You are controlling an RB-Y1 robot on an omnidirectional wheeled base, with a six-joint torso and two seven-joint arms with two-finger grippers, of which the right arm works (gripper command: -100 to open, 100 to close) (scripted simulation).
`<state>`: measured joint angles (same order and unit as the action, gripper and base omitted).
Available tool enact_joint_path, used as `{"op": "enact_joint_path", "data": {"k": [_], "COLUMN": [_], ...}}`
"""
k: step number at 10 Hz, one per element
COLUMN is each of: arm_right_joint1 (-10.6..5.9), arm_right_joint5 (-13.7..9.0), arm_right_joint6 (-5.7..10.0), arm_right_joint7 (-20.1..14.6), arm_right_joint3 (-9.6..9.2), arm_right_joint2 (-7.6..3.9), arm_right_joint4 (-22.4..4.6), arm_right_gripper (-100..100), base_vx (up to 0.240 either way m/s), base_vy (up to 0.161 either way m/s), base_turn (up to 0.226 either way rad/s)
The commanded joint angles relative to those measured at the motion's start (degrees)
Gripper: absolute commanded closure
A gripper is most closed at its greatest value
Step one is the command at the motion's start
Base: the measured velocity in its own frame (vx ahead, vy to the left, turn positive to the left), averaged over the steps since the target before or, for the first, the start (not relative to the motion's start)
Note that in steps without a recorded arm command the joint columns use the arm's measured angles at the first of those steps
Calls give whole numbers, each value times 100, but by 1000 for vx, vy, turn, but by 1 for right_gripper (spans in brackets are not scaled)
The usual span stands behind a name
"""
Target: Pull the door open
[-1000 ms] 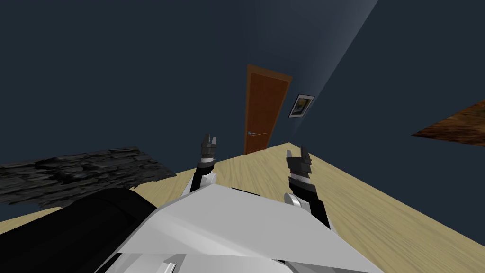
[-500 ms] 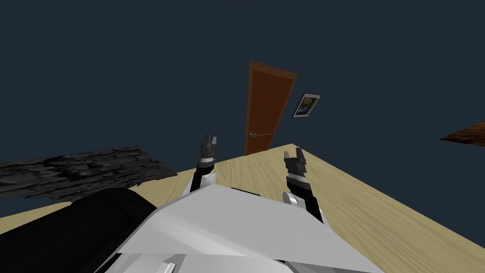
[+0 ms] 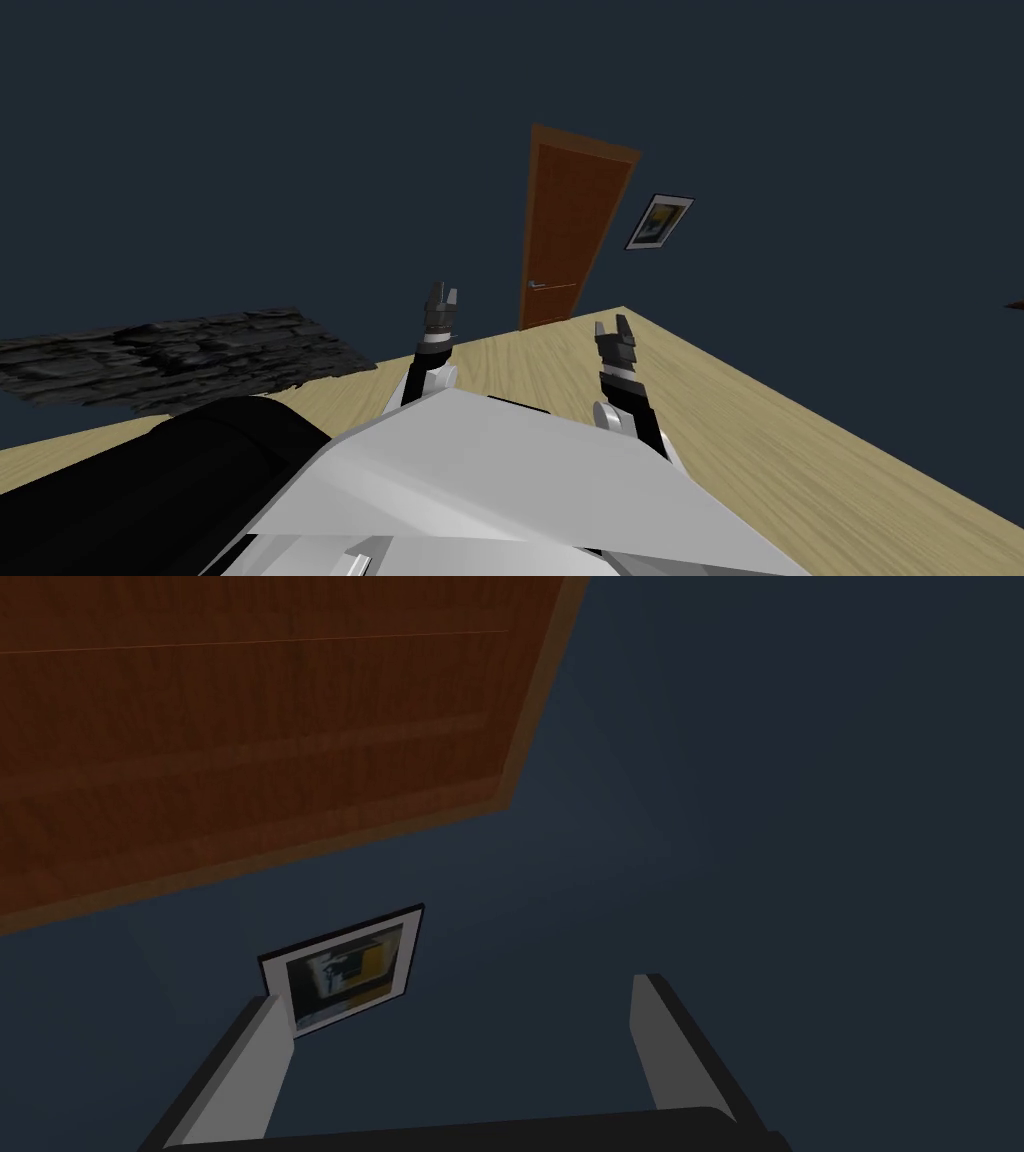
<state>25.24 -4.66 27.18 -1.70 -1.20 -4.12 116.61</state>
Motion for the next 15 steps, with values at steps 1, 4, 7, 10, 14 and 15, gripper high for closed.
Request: {"op": "enact_joint_path", "data": {"k": [1, 4, 7, 10, 14, 15], "arm_right_joint1": [-93, -283, -486, -707, -937, -937], "arm_right_joint5": [28, 94, 165, 242, 322, 322], "arm_right_joint6": [84, 209, 344, 491, 644, 644], "arm_right_joint7": [-46, -118, -194, -278, -365, -365], "arm_right_joint3": [28, 70, 115, 163, 214, 214], "arm_right_joint2": [-35, -83, -132, -181, -231, -231], "arm_right_joint4": [-252, -721, -1223, -1741, -2290, -2340], "arm_right_gripper": [-100, -100, -100, -100, -100, -100], "base_vx": [82, 98, 99, 97, 65, 56], "base_vy": [-14, -4, -25, -20, -13, -13], "base_turn": [64, 80, 85, 96, 67, 36]}}
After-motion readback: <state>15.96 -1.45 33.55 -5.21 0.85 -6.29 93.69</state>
